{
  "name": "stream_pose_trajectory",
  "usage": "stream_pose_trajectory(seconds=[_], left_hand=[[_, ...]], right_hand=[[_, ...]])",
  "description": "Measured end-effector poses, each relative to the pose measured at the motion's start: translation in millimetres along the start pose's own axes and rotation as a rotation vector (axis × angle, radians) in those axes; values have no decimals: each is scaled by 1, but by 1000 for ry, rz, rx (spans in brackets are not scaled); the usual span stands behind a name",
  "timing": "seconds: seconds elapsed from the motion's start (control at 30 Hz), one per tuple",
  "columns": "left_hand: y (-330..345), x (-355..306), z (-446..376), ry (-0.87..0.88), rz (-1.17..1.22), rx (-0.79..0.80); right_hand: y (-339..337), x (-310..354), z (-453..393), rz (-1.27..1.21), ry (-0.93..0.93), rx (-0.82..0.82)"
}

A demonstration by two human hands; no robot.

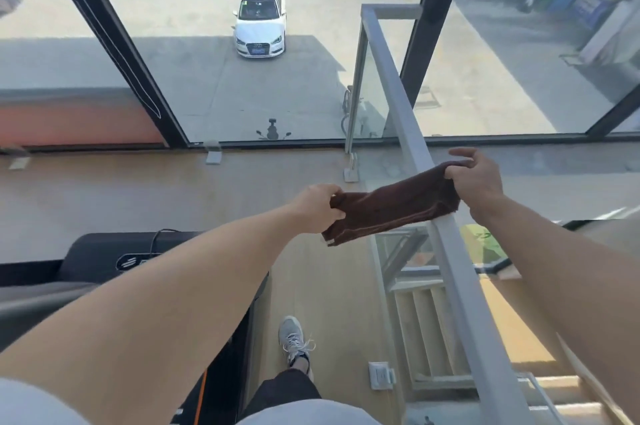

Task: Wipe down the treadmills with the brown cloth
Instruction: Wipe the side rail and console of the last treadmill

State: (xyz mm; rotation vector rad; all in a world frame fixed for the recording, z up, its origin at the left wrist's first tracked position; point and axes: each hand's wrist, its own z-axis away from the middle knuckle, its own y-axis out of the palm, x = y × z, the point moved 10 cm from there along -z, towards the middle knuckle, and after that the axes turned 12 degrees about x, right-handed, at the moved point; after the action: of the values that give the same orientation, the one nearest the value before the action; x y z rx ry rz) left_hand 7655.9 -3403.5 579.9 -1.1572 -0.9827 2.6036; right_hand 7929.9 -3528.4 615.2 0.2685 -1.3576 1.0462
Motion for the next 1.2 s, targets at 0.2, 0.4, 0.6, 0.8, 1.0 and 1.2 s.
stream_pose_trajectory(seconds=[0.2,0.4,0.6,0.8,1.0,1.2], left_hand=[[-58,6,-75,88,4,5],[-97,7,-126,117,131,10],[-87,-15,-166,84,466,230],[-80,-25,-206,37,455,130],[-69,-22,-243,-36,470,71],[-67,-13,-267,-109,471,-7]], right_hand=[[24,32,-66,14,-6,-227],[10,85,-86,151,-135,-509],[-22,122,-125,623,-92,-503],[-32,78,-182,775,195,-292],[-33,34,-226,644,269,-115],[-27,-2,-263,555,318,17]])
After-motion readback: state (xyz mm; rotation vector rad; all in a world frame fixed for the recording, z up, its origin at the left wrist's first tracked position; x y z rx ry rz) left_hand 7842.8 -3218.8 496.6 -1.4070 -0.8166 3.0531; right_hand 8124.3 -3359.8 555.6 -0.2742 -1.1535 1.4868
